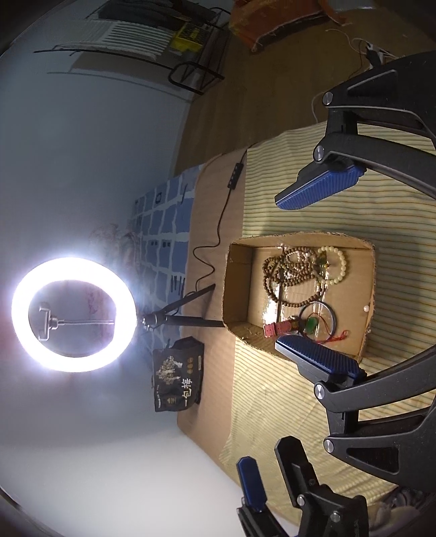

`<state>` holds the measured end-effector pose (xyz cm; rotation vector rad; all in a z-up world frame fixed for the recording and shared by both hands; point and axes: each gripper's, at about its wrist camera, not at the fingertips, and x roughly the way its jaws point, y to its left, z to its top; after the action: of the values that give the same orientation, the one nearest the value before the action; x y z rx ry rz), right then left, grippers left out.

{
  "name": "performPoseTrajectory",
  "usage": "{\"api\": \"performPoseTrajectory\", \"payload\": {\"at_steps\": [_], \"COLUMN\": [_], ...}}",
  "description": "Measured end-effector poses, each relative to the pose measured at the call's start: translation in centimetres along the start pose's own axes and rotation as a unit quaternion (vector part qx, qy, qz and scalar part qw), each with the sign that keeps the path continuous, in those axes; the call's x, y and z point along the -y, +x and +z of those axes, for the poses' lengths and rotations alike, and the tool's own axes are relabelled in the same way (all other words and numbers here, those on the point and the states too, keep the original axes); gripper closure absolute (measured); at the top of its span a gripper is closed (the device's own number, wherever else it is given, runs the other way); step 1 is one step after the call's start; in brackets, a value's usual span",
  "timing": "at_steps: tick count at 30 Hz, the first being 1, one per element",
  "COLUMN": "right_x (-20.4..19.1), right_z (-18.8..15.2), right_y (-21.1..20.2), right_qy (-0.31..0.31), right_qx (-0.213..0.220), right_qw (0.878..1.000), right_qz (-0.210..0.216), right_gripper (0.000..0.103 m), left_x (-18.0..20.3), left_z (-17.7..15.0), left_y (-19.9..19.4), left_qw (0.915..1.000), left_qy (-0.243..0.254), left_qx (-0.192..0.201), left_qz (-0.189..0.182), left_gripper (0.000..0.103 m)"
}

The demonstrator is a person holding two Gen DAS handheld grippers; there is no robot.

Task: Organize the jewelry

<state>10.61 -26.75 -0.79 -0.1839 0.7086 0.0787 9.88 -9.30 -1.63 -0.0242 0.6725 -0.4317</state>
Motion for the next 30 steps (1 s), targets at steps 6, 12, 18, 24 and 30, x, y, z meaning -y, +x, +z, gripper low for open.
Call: {"api": "performPoseTrajectory", "payload": {"at_steps": [6, 12, 18, 24, 30], "right_x": [-0.2, -0.1, 0.5, 0.8, 0.7], "right_z": [-0.9, -1.5, -1.7, -1.8, -1.9], "right_y": [-1.4, -2.2, -2.4, -2.5, -2.5], "right_qy": [0.006, 0.007, 0.017, 0.023, 0.021], "right_qx": [0.009, 0.016, 0.02, 0.024, 0.024], "right_qw": [1.0, 1.0, 1.0, 0.999, 0.999], "right_qz": [0.005, -0.002, -0.008, -0.013, -0.015], "right_gripper": [0.024, 0.024, 0.024, 0.024, 0.023], "left_x": [-0.1, 0.1, 0.4, 0.0, 0.0], "left_z": [-0.6, -0.9, -0.9, -0.9, -0.9], "left_y": [-1.0, -1.7, -1.9, -1.7, -1.7], "left_qw": [1.0, 0.9998, 0.9988, 0.9981, 0.9977], "left_qy": [-0.004, 0.0, 0.007, 0.0, 0.0], "left_qx": [0.001, 0.007, 0.013, 0.007, 0.005], "left_qz": [0.004, 0.02, 0.046, 0.062, 0.068], "left_gripper": [0.022, 0.011, 0.004, 0.003, 0.002]}}
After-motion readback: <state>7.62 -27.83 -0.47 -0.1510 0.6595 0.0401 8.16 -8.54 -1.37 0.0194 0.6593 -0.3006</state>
